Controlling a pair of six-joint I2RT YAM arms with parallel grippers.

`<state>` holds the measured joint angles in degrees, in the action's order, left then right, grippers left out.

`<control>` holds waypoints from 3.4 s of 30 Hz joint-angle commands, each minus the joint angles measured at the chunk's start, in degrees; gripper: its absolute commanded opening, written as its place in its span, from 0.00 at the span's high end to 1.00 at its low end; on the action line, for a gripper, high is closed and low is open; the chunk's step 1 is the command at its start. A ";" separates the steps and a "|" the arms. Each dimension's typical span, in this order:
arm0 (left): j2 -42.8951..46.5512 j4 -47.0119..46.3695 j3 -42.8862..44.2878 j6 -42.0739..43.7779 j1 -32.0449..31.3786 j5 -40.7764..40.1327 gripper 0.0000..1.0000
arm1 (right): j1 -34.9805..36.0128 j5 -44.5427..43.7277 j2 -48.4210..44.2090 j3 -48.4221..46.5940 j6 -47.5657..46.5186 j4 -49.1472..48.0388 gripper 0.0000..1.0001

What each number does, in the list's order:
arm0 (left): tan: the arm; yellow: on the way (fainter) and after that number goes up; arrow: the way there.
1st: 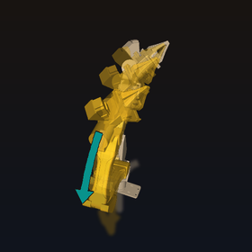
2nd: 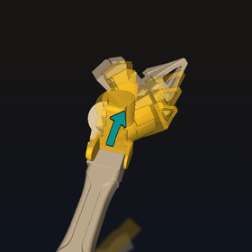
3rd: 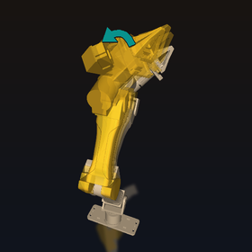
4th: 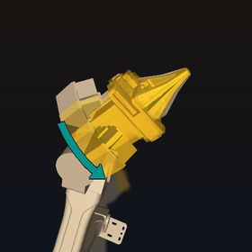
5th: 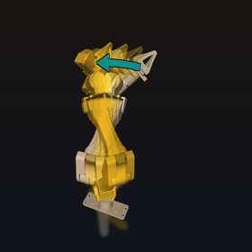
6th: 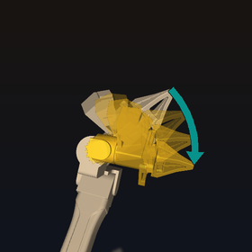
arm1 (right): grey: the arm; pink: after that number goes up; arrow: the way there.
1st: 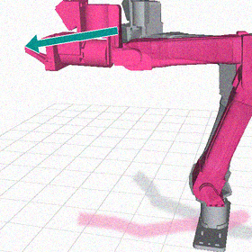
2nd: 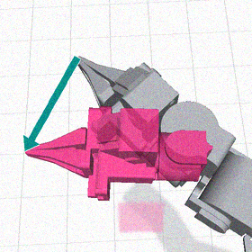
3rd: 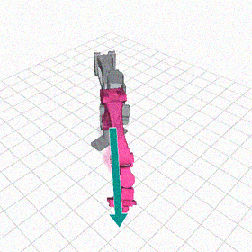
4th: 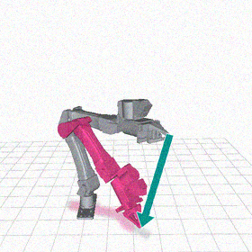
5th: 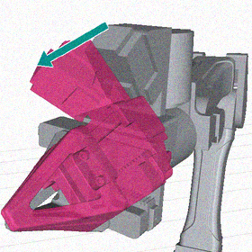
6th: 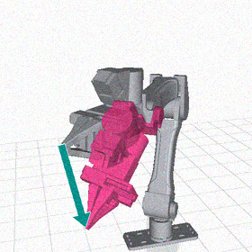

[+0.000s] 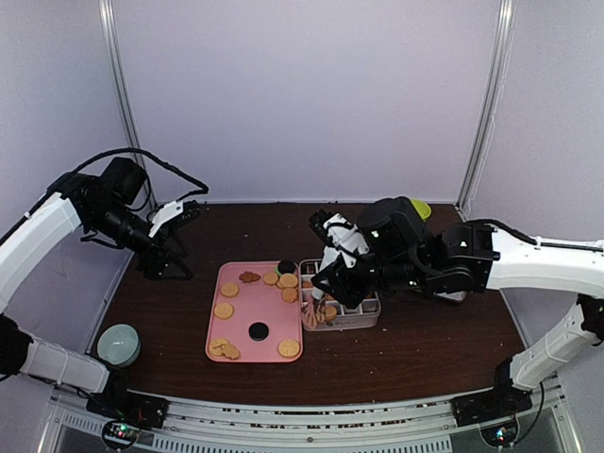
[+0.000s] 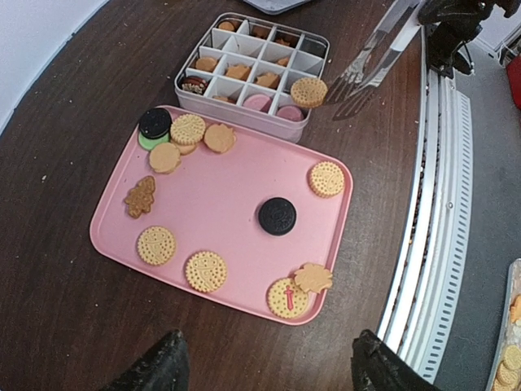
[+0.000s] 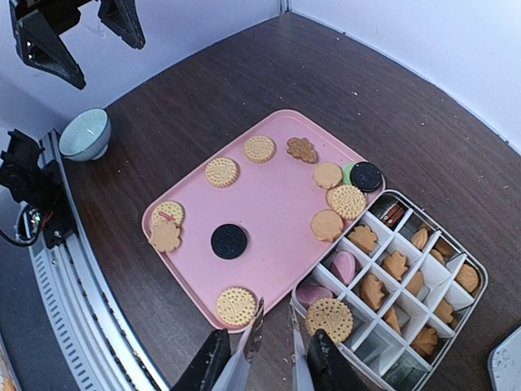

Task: Pack the cookies
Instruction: Adjust the fake cookies in the empty pocket of the box.

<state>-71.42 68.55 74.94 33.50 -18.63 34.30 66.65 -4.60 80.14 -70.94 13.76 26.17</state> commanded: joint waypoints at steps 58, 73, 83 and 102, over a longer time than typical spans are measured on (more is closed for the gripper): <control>-0.12 2.36 -0.58 3.86 3.82 3.69 0.31 | 0.10 -12.68 7.69 -8.88 -9.84 4.94 0.79; -0.61 2.75 0.12 3.92 3.87 3.85 0.31 | -0.86 -12.64 7.95 -7.99 -11.35 4.72 0.79; -0.97 2.89 0.56 3.78 3.87 3.85 0.32 | -1.02 -11.25 8.57 -6.65 -13.30 3.26 0.78; -0.87 3.30 0.65 3.81 4.03 3.77 0.32 | -1.88 -10.95 8.00 -3.66 -12.20 0.69 0.71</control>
<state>-72.31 71.48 73.95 36.58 -15.05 37.08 65.23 -14.41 89.25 -74.19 1.52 28.88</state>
